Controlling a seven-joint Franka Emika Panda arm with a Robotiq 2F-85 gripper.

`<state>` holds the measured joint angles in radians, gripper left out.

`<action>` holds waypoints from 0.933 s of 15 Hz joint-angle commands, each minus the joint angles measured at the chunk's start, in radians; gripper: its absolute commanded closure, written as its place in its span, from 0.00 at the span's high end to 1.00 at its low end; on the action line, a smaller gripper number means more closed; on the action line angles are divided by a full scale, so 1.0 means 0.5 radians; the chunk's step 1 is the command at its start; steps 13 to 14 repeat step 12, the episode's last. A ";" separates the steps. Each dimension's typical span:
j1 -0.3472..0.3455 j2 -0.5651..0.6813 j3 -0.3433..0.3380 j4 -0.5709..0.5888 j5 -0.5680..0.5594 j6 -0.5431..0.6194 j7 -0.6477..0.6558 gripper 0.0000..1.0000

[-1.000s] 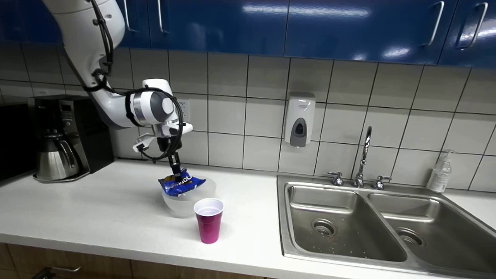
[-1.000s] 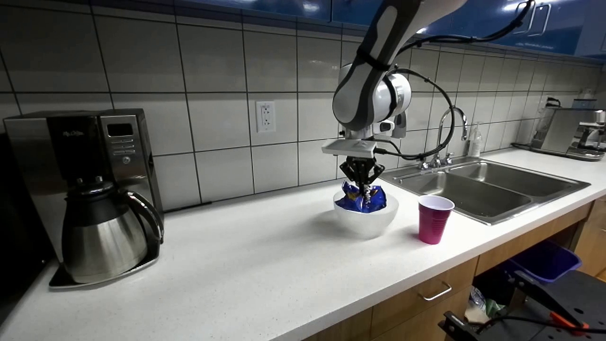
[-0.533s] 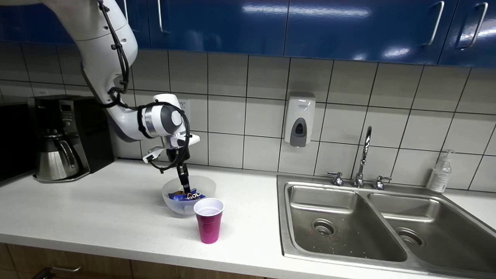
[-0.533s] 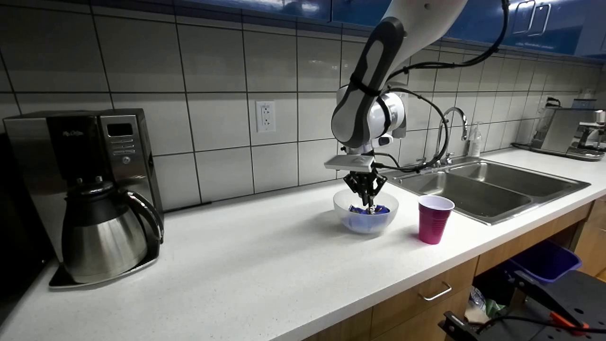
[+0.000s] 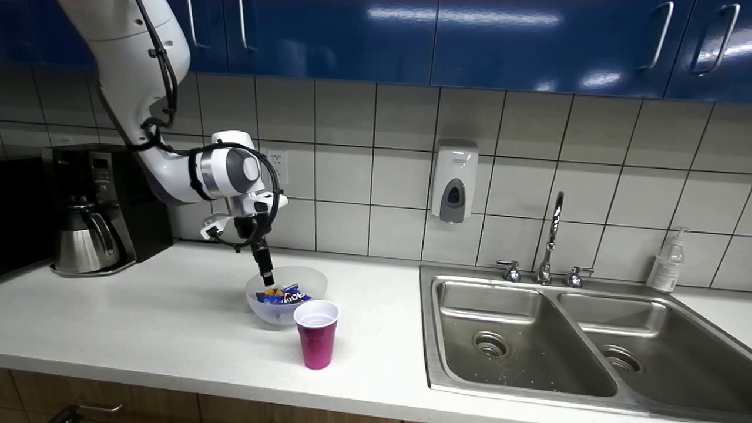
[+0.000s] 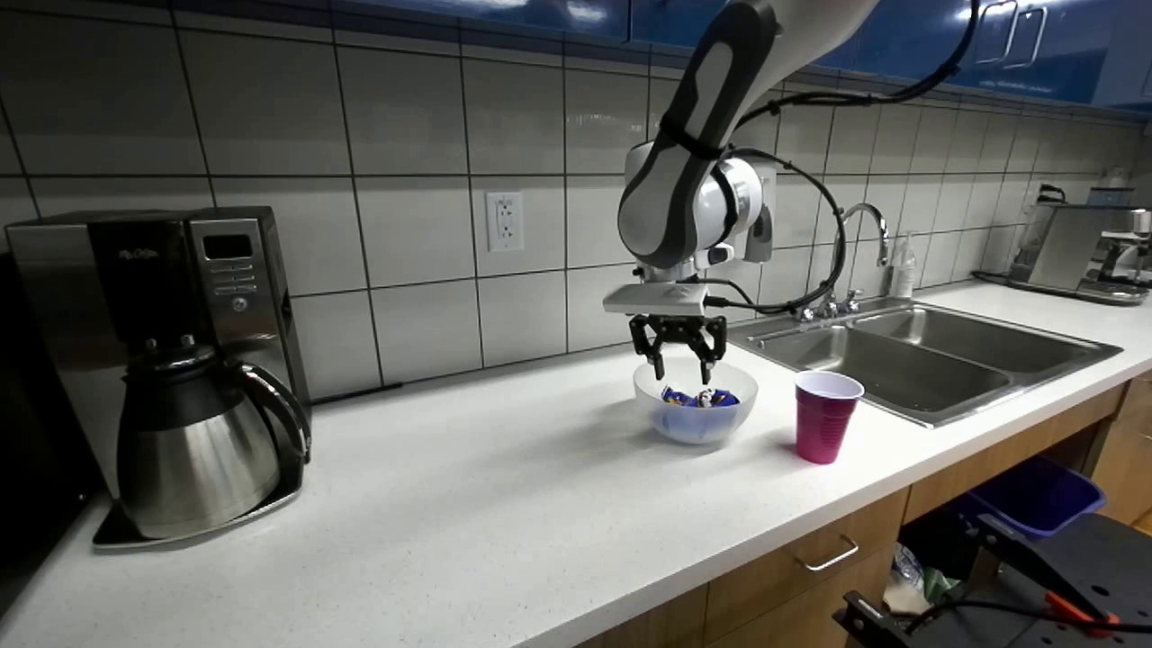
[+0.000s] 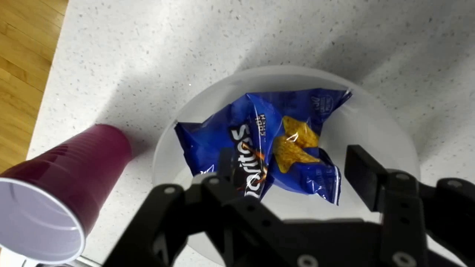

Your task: Put the blue packet in the bowl

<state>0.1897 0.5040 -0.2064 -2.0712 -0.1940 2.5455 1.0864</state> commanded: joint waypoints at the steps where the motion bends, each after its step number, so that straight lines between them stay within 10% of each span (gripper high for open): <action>1: 0.065 -0.327 0.028 -0.319 -0.120 0.061 -0.072 1.00; 8: 0.129 -0.798 0.199 -0.801 -0.324 0.027 -0.005 1.00; 14: 0.059 -0.726 0.272 -0.747 -0.287 0.036 -0.011 1.00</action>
